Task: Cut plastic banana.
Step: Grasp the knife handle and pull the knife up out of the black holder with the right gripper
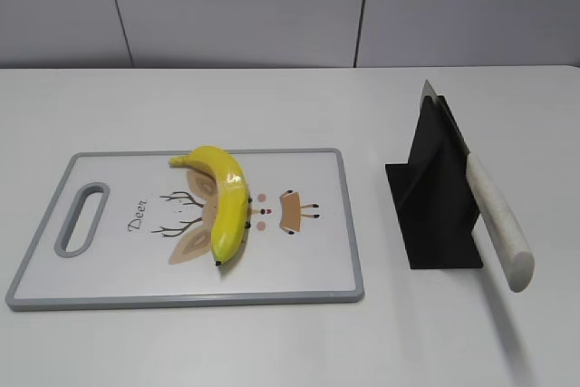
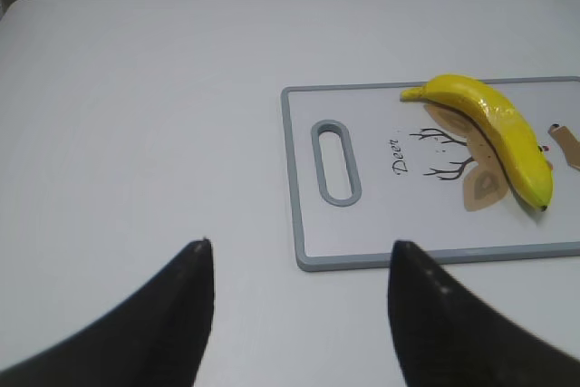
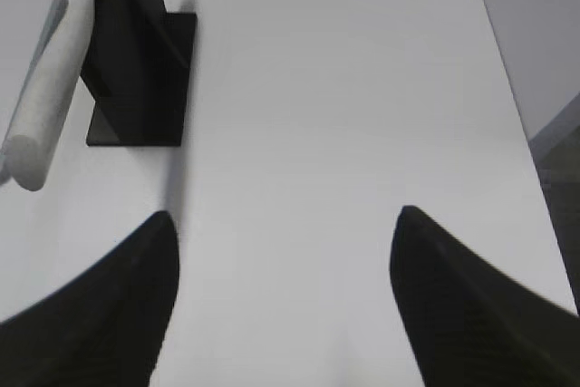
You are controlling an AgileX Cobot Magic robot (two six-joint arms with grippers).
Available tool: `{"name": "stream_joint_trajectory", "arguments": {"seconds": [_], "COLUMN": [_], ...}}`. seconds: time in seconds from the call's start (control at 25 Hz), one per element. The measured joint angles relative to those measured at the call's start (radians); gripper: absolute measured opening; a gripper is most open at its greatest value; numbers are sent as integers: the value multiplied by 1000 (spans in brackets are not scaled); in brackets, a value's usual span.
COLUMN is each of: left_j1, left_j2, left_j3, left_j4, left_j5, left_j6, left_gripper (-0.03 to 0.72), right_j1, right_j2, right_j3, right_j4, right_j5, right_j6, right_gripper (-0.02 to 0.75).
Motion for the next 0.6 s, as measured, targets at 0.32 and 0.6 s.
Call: {"name": "stream_joint_trajectory", "arguments": {"seconds": [0.32,0.6], "left_j1": [0,0], "left_j2": [0,0], "left_j3": [0,0], "left_j4": [0,0], "left_j5": [0,0], "left_j6": [0,0], "left_gripper": [582,582], "right_j1": [0,84], "right_j2": [389,638], "right_j3": [-204,-291], "right_j4": [1,38], "right_j5": [172,189], "right_j6": [16,44], "right_gripper": [540,540]}}
